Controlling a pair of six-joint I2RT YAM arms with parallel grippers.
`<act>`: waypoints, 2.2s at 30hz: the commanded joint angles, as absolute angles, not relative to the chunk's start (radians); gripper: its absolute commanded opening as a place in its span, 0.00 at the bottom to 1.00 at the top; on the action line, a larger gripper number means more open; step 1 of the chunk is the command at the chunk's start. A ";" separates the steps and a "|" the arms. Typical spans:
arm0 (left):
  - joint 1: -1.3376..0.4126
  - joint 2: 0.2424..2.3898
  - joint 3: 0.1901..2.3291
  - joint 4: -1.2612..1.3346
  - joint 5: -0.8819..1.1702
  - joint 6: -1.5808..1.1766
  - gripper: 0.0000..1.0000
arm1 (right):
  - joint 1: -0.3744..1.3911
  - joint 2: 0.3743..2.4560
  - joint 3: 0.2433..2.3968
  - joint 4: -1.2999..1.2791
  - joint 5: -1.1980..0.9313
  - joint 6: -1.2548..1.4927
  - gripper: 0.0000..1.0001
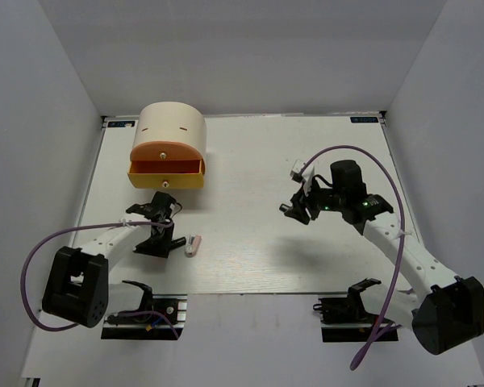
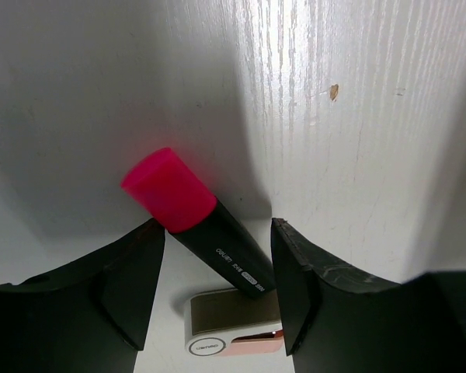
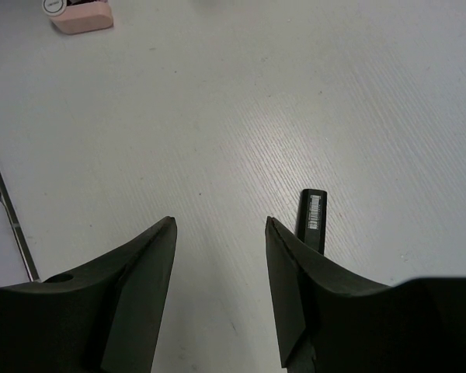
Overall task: Sort the stationery into containers
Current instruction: Pick up the pen from the center of the board, then place the pen in the storage box.
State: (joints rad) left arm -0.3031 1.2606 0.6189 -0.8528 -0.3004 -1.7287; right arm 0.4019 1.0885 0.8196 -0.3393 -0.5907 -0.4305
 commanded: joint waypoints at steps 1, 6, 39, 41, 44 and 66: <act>-0.298 1.288 0.635 -0.850 -0.331 -1.749 0.67 | 0.393 1.052 0.815 -0.324 -0.632 -0.446 0.55; -0.298 1.324 0.635 -0.850 -0.331 -1.749 0.66 | 0.387 1.042 0.815 -0.330 -0.646 -0.446 0.55; -0.325 0.991 0.707 -0.910 -0.342 -1.343 0.00 | 0.341 0.980 0.788 -0.361 -0.718 -0.471 0.55; -0.325 0.971 0.742 -0.943 -0.342 -1.298 0.00 | 0.341 0.986 0.792 -0.357 -0.716 -0.469 0.55; -0.325 0.971 0.820 -0.954 -0.331 -1.221 0.00 | 0.342 0.992 0.796 -0.356 -0.715 -0.468 0.55; -0.325 0.989 1.045 -0.781 -0.419 -1.482 0.00 | 0.337 1.022 0.792 -0.354 -0.692 -0.468 0.55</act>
State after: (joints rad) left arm -0.3229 0.9710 1.0168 -0.8169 -0.3538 -1.3792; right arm 0.3462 1.0229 0.7887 -0.3618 -0.6838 -0.4603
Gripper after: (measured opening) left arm 0.424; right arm 0.555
